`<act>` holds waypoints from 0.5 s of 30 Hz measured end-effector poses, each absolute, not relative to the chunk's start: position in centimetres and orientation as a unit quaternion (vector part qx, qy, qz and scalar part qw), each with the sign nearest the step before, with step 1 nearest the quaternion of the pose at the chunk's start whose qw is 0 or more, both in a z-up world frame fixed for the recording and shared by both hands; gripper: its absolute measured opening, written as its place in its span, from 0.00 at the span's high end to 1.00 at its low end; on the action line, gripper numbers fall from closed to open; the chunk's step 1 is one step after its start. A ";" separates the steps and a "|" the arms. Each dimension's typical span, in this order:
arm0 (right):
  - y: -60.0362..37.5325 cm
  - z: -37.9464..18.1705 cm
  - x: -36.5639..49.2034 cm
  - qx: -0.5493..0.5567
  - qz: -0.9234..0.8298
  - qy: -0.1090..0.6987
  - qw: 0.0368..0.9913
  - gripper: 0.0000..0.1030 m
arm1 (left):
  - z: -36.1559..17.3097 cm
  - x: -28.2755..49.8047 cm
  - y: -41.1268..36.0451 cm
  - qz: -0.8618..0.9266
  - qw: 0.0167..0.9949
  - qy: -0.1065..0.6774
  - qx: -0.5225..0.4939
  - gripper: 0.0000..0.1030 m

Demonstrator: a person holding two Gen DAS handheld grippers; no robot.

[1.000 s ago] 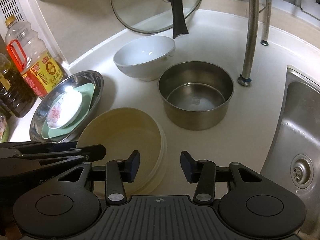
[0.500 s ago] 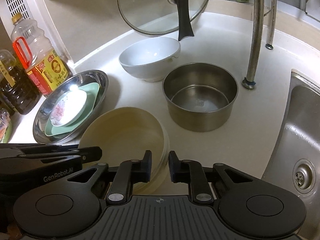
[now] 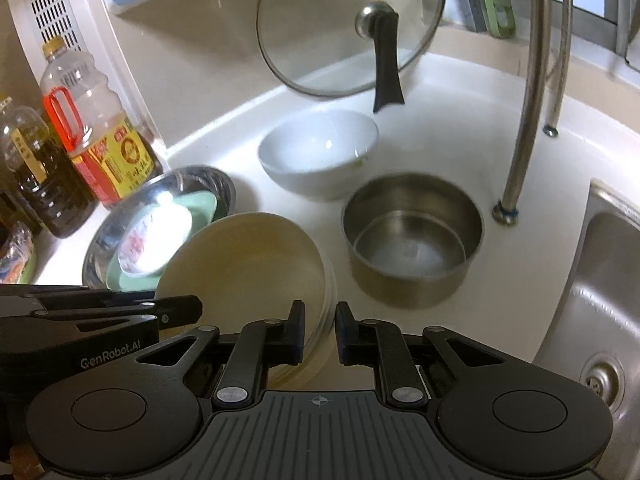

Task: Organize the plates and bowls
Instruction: 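Lift the cream bowls and carry them over the white floral bowl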

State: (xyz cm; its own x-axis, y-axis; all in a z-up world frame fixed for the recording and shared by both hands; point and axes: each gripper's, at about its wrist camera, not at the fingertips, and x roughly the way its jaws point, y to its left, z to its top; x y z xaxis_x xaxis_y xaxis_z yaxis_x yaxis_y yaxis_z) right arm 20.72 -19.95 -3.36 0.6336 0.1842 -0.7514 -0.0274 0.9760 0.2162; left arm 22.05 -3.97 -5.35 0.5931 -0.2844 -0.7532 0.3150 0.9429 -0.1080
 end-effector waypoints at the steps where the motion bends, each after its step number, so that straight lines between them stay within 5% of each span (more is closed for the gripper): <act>1: -20.1 -3.1 21.0 0.093 0.060 0.421 0.900 0.85 | -5.0 22.3 -4.0 -0.168 0.894 0.415 0.019 0.86; 15: -22.5 1.3 28.9 0.095 0.058 0.370 0.922 0.85 | -0.5 29.3 -6.7 -0.166 0.920 0.355 0.024 0.86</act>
